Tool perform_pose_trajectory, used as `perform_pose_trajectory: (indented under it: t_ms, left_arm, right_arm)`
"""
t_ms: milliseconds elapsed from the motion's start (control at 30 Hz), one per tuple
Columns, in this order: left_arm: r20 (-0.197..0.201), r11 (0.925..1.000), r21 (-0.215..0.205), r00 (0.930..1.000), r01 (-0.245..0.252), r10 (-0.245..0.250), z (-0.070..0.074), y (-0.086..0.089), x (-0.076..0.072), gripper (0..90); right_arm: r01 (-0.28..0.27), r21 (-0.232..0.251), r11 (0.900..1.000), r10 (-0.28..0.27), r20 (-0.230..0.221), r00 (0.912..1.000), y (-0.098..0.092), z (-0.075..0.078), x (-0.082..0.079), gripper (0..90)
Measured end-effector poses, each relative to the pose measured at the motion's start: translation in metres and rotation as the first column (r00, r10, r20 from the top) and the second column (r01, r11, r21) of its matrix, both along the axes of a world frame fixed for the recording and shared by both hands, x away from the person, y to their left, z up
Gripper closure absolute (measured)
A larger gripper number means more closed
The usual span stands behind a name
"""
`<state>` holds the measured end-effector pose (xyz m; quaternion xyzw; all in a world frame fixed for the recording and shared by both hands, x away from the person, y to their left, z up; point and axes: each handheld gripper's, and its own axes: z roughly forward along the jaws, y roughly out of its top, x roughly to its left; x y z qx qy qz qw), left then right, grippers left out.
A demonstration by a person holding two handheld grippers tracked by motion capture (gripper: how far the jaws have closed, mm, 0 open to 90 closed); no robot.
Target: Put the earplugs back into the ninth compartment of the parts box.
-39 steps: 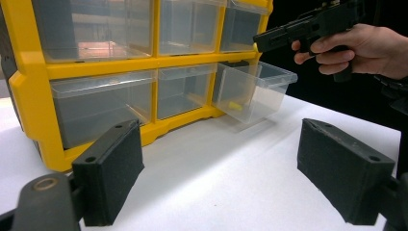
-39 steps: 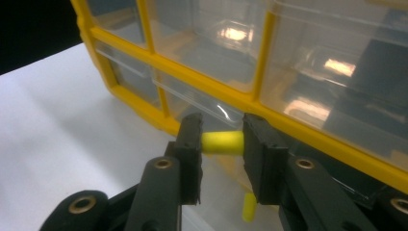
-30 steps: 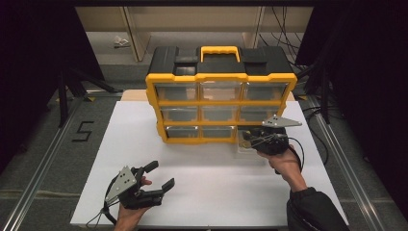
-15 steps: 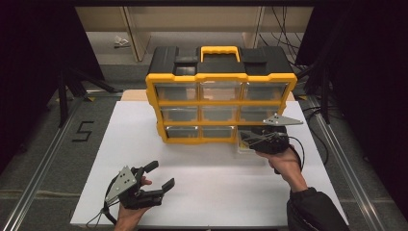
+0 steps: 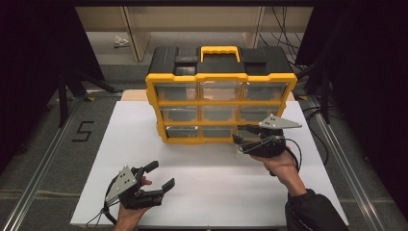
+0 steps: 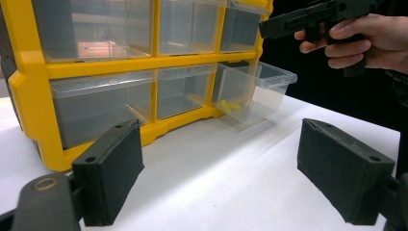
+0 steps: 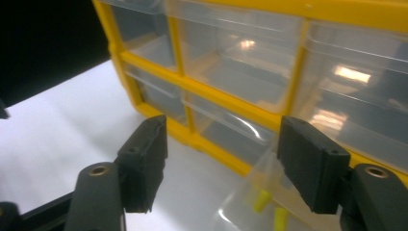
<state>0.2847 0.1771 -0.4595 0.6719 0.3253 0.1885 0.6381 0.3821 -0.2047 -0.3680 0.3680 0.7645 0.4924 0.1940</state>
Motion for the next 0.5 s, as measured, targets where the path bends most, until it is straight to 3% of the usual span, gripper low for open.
perform_pose_trajectory:
  t_ms: [300,500]
  left_arm:
    - [-0.002,1.0000,0.000,1.0000,0.001,-0.001,0.000,0.000,0.000,15.6]
    - [-0.002,1.0000,0.001,1.0000,0.003,-0.003,0.000,0.000,0.000,15.6]
  right_arm:
    - [-0.041,0.017,0.999,0.041,0.024,0.9989,0.010,-0.005,-0.009,32.4]
    - [-0.064,0.056,0.996,0.061,0.060,0.9963,0.012,-0.003,-0.019,32.3]
